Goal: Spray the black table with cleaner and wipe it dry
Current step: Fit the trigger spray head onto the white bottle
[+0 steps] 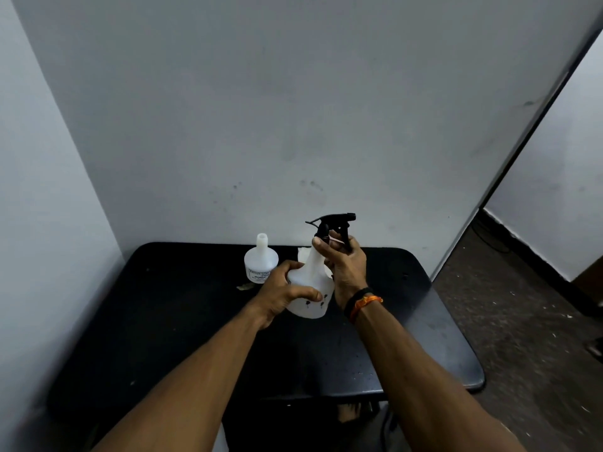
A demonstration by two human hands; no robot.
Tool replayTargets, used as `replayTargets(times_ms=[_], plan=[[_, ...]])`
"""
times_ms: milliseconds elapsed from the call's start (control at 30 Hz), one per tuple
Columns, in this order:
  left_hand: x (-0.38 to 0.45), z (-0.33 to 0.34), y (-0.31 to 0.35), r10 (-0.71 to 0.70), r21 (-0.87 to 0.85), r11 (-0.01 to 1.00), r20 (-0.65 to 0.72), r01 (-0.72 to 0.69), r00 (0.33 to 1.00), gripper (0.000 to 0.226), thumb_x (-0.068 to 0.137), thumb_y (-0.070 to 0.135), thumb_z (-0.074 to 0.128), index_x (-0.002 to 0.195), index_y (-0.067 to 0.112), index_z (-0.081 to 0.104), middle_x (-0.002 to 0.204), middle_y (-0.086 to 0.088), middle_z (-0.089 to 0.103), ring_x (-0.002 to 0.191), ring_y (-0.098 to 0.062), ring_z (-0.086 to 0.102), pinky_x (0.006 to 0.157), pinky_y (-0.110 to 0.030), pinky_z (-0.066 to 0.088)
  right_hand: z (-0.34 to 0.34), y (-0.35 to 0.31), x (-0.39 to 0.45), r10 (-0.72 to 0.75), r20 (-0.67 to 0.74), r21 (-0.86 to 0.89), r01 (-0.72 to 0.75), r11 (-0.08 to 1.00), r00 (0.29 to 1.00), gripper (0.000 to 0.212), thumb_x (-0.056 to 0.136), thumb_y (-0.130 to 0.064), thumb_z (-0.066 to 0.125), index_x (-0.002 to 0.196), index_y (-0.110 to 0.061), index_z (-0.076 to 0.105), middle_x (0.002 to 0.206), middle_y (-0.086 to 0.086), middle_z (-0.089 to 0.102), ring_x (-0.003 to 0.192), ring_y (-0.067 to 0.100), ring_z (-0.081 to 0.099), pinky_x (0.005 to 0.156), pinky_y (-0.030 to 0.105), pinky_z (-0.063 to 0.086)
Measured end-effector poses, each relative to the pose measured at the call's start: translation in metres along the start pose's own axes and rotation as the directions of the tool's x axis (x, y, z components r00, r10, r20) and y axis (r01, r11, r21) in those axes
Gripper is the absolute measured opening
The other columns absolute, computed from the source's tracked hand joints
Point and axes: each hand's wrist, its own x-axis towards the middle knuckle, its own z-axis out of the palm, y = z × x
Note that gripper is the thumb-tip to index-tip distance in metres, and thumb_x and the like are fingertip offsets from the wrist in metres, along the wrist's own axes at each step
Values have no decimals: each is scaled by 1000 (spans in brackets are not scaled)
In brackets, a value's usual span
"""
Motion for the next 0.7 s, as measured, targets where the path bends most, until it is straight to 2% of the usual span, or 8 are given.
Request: replayTargets(times_ms=[67, 133, 233, 367, 500, 600, 700], plan=[[4, 2, -1, -3, 6, 1000, -9, 4, 1000, 77, 47, 39, 88, 117, 25, 57, 111, -3, 67, 103, -23, 64, 92, -44, 55, -2, 2, 5, -3, 11, 7, 3, 1000, 1000, 55, 68, -18, 89, 117, -11, 65, 96, 4, 72, 91, 18, 70, 83, 39, 55], [7, 3, -1, -12, 15, 1000, -8, 12, 1000, 78, 47, 37, 88, 117, 24, 57, 111, -3, 67, 104, -23, 64, 92, -45, 56, -7, 5, 10, 11, 30, 30, -12, 999, 999, 56, 70, -22, 87, 121, -12, 64, 104, 9, 75, 104, 30, 71, 94, 49, 54], [12, 7, 1, -14, 49, 999, -19, 14, 1000, 79, 46, 36, 89, 117, 25, 56, 113, -3, 65, 104, -22, 63, 92, -46, 56, -15, 6, 15, 40, 75, 82, -47, 996, 996, 52, 80, -16, 77, 130, -13, 60, 111, 15, 75, 113, 33, 67, 93, 46, 53], [20, 16, 3, -18, 81, 996, -49, 22, 999, 81, 47, 33, 90, 118, 28, 53, 114, -1, 62, 104, -22, 62, 90, -47, 56, -15, 2, 17, -47, 82, 3, 47, 999, 996, 62, 76, -16, 85, 131, -13, 55, 98, 9, 77, 96, 20, 73, 90, 39, 54], [23, 26, 3, -20, 87, 996, -74, 26, 997, 86, 49, 28, 91, 124, 28, 48, 118, 1, 57, 105, -19, 59, 90, -43, 55, -17, 0, 21, -114, 78, -63, 119, 991, 990, 59, 79, -15, 84, 130, -10, 53, 100, 13, 77, 100, 23, 73, 89, 35, 54], [23, 30, -1, -13, 120, 992, -74, 22, 997, 85, 55, 19, 92, 126, 26, 45, 118, 2, 53, 102, -15, 56, 77, -31, 50, -25, -8, 24, -110, 107, -32, 114, 993, 988, 48, 89, -13, 72, 132, -6, 50, 110, 14, 75, 104, 25, 72, 86, 31, 53], [20, 28, -10, -30, 134, 990, -77, 40, 997, 85, 55, 15, 92, 124, 26, 45, 117, 5, 52, 102, -12, 54, 70, -26, 46, -30, -16, 28, -117, 115, -51, 124, 991, 986, 43, 96, -18, 65, 135, -11, 49, 111, 10, 76, 104, 23, 72, 93, 37, 53]])
